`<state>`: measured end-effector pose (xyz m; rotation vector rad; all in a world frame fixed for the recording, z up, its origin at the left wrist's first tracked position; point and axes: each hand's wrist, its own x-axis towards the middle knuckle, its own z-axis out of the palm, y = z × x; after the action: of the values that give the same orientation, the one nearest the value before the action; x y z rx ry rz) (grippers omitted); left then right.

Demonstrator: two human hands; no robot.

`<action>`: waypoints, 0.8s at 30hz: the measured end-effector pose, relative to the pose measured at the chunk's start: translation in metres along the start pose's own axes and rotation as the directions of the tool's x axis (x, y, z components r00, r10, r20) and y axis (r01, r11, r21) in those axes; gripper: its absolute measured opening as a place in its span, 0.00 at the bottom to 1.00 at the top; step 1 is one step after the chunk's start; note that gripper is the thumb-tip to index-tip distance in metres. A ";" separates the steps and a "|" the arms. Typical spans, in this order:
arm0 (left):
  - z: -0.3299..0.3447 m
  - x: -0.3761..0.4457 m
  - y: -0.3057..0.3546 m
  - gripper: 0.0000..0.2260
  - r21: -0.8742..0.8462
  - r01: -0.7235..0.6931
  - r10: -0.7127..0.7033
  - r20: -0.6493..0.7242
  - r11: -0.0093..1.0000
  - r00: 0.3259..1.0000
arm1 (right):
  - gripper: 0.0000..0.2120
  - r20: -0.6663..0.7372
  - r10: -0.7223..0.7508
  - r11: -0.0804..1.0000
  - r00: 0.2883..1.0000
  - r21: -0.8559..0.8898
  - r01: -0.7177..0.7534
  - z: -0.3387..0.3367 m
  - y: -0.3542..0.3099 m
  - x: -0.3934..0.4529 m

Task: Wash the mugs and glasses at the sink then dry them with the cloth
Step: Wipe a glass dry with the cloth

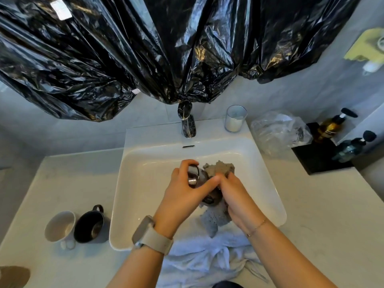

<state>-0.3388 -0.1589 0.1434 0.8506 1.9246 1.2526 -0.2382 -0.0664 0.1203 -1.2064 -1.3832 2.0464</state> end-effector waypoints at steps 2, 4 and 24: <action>0.011 -0.001 -0.004 0.22 -0.065 0.027 -0.034 -0.109 0.998 0.993 | 0.08 -0.036 -0.091 0.993 0.995 -0.080 0.088 0.004 -0.001 -0.001; 0.009 0.001 -0.011 0.22 -0.285 0.122 -0.158 -0.108 0.951 0.982 | 0.10 -0.041 -0.159 0.987 0.986 -0.044 0.158 -0.001 -0.004 -0.004; 0.007 -0.015 -0.024 0.17 -0.845 0.237 -0.467 -0.018 0.480 0.884 | 0.11 0.230 -0.374 0.896 0.898 -0.158 0.414 0.002 0.027 -0.039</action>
<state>-0.3282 -0.1756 0.1215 -0.2283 1.2728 1.7917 -0.2151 -0.1068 0.1136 -0.7250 -1.7987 1.7989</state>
